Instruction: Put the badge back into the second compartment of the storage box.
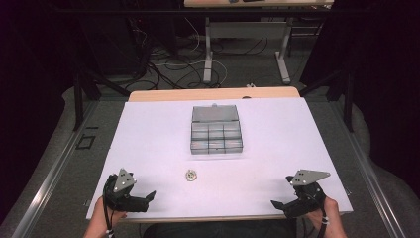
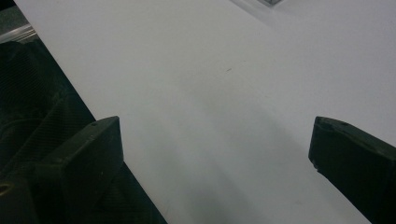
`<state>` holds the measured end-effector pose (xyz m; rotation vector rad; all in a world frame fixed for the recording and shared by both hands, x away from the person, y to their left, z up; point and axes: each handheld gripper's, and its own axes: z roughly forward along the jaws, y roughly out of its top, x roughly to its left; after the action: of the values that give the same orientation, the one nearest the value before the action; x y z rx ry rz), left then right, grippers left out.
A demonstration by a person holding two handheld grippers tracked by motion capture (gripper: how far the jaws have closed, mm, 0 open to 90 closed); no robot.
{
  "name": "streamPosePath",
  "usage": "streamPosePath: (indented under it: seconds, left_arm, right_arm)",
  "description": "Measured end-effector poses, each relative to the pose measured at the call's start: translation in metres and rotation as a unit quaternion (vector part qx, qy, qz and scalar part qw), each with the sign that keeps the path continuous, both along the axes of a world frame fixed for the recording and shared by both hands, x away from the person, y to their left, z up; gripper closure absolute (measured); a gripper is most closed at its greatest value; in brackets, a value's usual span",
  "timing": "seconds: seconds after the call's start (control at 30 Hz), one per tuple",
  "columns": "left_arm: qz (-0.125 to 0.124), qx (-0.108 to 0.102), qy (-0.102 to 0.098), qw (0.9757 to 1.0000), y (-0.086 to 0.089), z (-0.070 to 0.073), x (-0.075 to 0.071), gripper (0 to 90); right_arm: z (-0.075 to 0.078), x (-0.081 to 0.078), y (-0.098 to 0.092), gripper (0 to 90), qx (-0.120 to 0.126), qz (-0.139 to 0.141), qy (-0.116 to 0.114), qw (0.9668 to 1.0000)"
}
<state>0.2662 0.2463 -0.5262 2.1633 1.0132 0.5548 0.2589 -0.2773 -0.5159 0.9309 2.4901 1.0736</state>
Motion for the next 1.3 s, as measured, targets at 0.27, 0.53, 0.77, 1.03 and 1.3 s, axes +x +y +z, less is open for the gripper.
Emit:
streamPosePath:
  seconds: [0.27, 0.53, 0.77, 1.03, 1.3]
  left_arm:
    - [-0.009, 0.006, 0.004, 0.9999, -0.004, 0.0, 0.001, 0.3]
    - [-0.017, 0.005, 0.002, 0.9998, -0.017, 0.001, 0.005, 0.3]
    - [-0.026, 0.006, -0.015, 0.9995, -0.037, 0.004, 0.013, 0.3]
    - [-0.04, 0.001, -0.01, 0.9991, -0.053, 0.004, 0.027, 0.2]
    - [-0.044, -0.013, 0.005, 0.9989, -0.063, 0.0, 0.04, 0.2]
  right_arm:
    - [0.0, -0.001, 0.0, 2.8, 0.0, 0.0, 0.0, 1.0]
    - [0.001, -0.002, 0.001, 2.9, -0.008, 0.002, 0.002, 1.0]
    - [0.0, -0.002, 0.001, 2.9, -0.003, -0.003, 0.004, 1.0]
    - [0.0, -0.001, 0.001, 3.0, -0.007, -0.001, -0.001, 1.0]
    - [-0.001, -0.001, 0.001, 3.0, -0.006, -0.003, 0.008, 0.9999]
